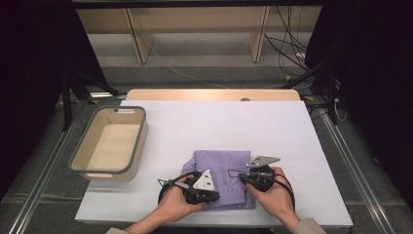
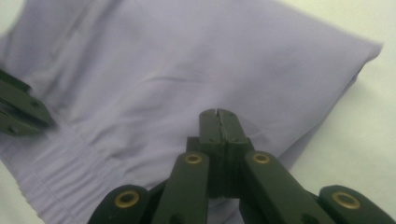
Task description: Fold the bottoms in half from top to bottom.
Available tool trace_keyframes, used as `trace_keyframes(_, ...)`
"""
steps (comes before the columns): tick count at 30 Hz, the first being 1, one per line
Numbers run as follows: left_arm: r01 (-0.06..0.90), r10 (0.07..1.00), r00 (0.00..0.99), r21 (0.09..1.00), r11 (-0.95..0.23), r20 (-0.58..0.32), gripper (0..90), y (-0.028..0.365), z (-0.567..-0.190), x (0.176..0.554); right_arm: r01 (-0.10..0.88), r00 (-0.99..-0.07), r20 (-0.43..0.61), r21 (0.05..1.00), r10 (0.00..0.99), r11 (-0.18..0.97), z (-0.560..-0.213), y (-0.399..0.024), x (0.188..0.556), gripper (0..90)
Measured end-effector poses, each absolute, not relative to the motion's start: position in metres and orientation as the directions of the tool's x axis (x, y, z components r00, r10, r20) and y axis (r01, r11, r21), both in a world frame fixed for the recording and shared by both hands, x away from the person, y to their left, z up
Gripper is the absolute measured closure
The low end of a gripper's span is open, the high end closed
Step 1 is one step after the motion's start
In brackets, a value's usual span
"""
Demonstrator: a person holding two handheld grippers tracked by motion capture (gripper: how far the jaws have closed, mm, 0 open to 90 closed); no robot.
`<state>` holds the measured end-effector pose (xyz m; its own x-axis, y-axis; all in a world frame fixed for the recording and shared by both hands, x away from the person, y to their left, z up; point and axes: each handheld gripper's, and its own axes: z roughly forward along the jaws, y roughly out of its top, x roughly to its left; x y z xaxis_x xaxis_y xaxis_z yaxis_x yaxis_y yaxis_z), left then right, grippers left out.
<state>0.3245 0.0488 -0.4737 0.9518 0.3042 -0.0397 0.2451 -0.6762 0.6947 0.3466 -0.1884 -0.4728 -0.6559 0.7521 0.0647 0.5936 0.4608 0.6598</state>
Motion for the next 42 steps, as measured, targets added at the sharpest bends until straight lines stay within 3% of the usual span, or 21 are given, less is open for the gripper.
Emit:
trace_keyframes(6, 0.245, 0.32, 0.947, 0.714, -0.655, -0.032, 83.0, 0.054, -0.464, 0.328, 0.607, -0.657, 0.075, 0.642, 0.75, 0.467, -0.475, -0.188, 0.347, 90.0)
trace_keyframes(14, 0.318, 0.502, 0.865, 0.766, -0.559, 0.007, 81.5, 0.071, -0.449, 0.366, 0.571, -0.583, 0.059, 0.74, 0.81, 0.356, -0.457, -0.194, 0.377, 90.0)
trace_keyframes(18, 0.396, 0.625, 0.78, 0.756, -0.521, 0.022, 81.5, 0.079, -0.457, 0.398, 0.579, -0.557, 0.052, 0.739, 0.829, 0.343, -0.463, -0.192, 0.391, 90.0)
trace_keyframes(23, 0.465, 0.686, 0.727, 0.735, -0.494, 0.001, 81.9, 0.086, -0.471, 0.415, 0.608, -0.537, 0.052, 0.716, 0.842, 0.343, -0.475, -0.19, 0.404, 90.0)
trace_keyframes(42, 0.487, 0.697, 0.717, 0.718, -0.498, -0.004, 81.6, 0.089, -0.487, 0.417, 0.63, -0.521, 0.074, 0.705, 0.85, 0.325, -0.484, -0.196, 0.409, 88.7)
